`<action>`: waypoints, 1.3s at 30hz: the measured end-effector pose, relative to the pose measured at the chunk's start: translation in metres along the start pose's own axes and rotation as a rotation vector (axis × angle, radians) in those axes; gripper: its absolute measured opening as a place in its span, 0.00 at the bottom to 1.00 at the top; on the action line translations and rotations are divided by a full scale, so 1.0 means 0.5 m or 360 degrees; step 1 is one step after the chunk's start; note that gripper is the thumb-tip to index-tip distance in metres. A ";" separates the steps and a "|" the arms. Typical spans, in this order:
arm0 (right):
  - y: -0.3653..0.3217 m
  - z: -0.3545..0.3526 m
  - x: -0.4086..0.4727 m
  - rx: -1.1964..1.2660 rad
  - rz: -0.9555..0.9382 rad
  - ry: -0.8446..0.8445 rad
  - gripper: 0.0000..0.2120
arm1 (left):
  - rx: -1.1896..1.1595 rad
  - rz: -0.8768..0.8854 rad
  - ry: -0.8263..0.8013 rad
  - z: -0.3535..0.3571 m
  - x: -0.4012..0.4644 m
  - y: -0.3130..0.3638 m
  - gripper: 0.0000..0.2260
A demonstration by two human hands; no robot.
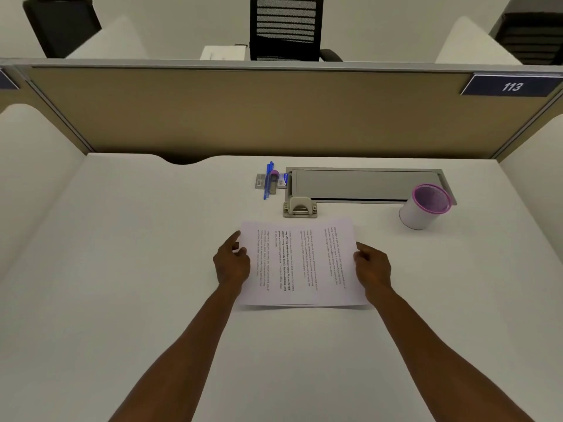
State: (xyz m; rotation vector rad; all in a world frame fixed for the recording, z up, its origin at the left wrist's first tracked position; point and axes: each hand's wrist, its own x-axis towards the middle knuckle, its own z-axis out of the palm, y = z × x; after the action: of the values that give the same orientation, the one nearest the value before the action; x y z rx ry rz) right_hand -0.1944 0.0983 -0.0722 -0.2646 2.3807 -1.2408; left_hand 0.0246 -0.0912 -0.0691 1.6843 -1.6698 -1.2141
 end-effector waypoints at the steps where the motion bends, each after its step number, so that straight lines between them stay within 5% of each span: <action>1: -0.002 -0.003 0.005 0.0065 0.0019 -0.0002 0.14 | -0.0022 0.0009 -0.0001 -0.001 0.003 0.003 0.19; 39: -0.005 0.011 0.073 0.0246 0.0133 -0.0070 0.13 | 0.0080 0.0009 -0.0128 0.018 0.059 0.040 0.19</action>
State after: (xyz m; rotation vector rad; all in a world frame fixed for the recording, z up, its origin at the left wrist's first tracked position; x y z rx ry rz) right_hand -0.2244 0.0796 -0.0834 -0.1412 2.2213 -1.3569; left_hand 0.0023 -0.1199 -0.0646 1.6793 -1.7655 -1.2621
